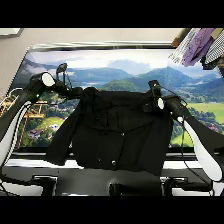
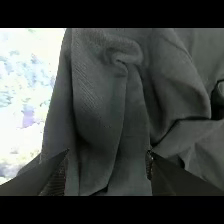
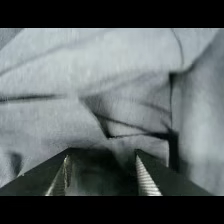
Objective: Fold the clothes and pants, and hang the long-sleeved shirts on hangers.
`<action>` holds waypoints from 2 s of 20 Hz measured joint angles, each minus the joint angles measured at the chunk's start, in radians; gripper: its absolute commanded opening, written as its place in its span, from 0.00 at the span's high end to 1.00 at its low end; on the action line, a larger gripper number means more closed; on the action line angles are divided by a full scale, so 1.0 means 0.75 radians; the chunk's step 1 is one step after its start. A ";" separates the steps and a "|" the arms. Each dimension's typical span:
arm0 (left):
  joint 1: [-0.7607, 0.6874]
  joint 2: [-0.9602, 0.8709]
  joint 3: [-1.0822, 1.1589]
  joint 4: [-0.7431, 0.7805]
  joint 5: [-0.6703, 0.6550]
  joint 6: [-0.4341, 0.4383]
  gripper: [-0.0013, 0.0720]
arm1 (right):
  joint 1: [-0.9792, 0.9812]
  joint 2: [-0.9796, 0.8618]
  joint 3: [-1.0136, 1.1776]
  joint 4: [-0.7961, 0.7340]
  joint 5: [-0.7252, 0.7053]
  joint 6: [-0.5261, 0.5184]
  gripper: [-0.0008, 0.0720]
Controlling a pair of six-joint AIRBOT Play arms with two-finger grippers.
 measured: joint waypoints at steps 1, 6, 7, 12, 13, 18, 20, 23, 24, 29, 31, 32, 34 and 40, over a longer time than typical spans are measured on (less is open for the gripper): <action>-0.003 -0.003 0.000 0.000 -0.007 0.009 0.23 | 0.000 -0.012 0.000 -0.003 -0.021 0.009 0.73; -0.019 -0.022 0.000 0.001 -0.024 0.030 0.23 | 0.000 -0.038 0.038 -0.007 -0.020 0.133 0.93; -0.022 -0.024 0.000 0.000 -0.025 0.032 0.23 | 0.000 -0.031 0.060 -0.007 0.007 0.166 0.93; -0.027 -0.030 0.000 0.001 -0.028 0.035 0.23 | 0.001 0.090 0.142 -0.008 0.174 0.269 0.93; -0.027 -0.030 0.000 0.001 -0.030 0.036 0.23 | 0.000 0.121 0.150 -0.008 0.215 0.278 0.93; -0.055 -0.030 0.000 0.002 -0.046 0.142 0.23 | 0.000 0.243 0.163 0.023 0.399 0.303 0.93; -0.092 -0.031 0.000 0.002 -0.058 0.252 0.23 | 0.001 0.265 0.164 0.065 0.444 0.317 0.93; -0.158 -0.048 0.000 0.005 -0.038 0.367 0.23 | 0.001 0.279 0.164 0.109 0.477 0.344 0.93; -0.181 -0.059 0.000 0.014 -0.022 0.385 0.23 | 0.001 0.282 0.164 0.122 0.481 0.350 0.93; -0.291 -0.136 0.000 0.087 0.064 0.433 0.23 | 0.001 0.286 0.164 0.175 0.496 0.368 0.93; -0.317 -0.168 0.000 0.104 0.074 0.437 0.23 | 0.001 0.287 0.164 0.187 0.499 0.374 0.93; -0.326 -0.182 0.000 0.107 0.086 0.435 0.24 | 0.001 0.287 0.164 0.193 0.500 0.374 0.93; -0.335 -0.205 0.000 0.121 0.119 0.401 0.55 | 0.001 0.287 0.164 0.200 0.506 0.377 0.93; -0.330 -0.242 0.073 0.165 0.141 0.250 0.94 | 0.001 0.290 0.177 0.251 0.510 0.459 0.93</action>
